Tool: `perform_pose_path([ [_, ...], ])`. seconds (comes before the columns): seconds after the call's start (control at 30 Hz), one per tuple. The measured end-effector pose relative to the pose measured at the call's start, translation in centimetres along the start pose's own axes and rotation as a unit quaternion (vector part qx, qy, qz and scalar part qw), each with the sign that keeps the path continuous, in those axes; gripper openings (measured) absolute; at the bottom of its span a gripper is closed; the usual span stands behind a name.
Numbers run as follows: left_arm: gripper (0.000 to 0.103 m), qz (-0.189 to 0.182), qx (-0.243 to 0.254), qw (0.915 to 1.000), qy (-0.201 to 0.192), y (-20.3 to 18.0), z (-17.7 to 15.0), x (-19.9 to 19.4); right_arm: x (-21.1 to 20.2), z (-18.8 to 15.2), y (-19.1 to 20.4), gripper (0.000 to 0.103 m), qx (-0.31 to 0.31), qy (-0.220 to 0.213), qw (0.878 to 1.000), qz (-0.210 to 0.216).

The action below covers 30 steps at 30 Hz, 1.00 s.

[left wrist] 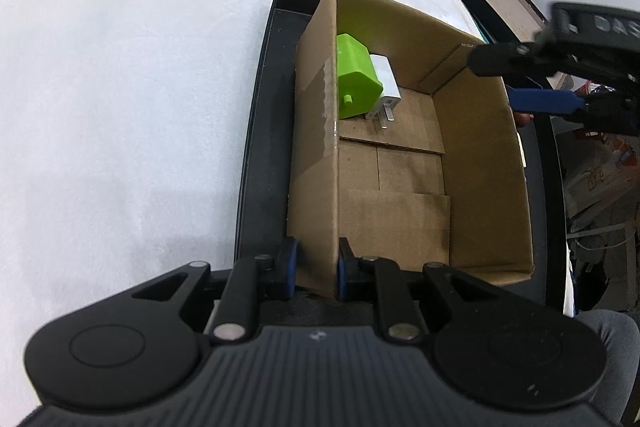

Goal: Organize rigid objects
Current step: 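Move the right gripper back over the remaining toys on the tray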

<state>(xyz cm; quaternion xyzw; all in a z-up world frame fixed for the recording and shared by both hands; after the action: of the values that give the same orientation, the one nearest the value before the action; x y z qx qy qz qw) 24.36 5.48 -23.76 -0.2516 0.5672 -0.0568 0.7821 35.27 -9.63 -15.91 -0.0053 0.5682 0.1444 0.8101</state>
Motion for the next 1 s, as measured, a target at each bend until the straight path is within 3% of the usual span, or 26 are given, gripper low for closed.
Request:
perform_pose_path([
  [0.2, 0.018, 0.002, -0.002, 1.0000, -0.002, -0.1, 0.0, -0.2, -1.8, -0.2, -2.0, 0.072, 0.005, -0.015, 1.000, 0.002],
  [0.33, 0.018, 0.003, -0.001, 1.0000, -0.005, -0.1, 0.0, -0.3, -3.0, -0.5, -3.4, 0.082, 0.005, -0.026, 1.000, 0.011],
  [1.0, 0.015, 0.015, -0.002, 0.9997, -0.018, -0.5, -0.3, -1.0, -5.0, -2.3, -10.9, 0.083, 0.059, -0.033, 0.998, 0.014],
])
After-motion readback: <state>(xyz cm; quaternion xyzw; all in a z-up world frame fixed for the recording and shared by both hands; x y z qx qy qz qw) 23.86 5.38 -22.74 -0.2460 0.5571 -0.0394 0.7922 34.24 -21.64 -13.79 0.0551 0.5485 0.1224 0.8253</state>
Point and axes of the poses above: each gripper's, at about its wrist camera, not at the fingertips, and x roughly the way its jaws point, y to its left, z to its top, the point moved 5 cm from there along x, roughly the way its jaws point, and after that the axes turned 9 degrees about -z, right-handed, at the moved point
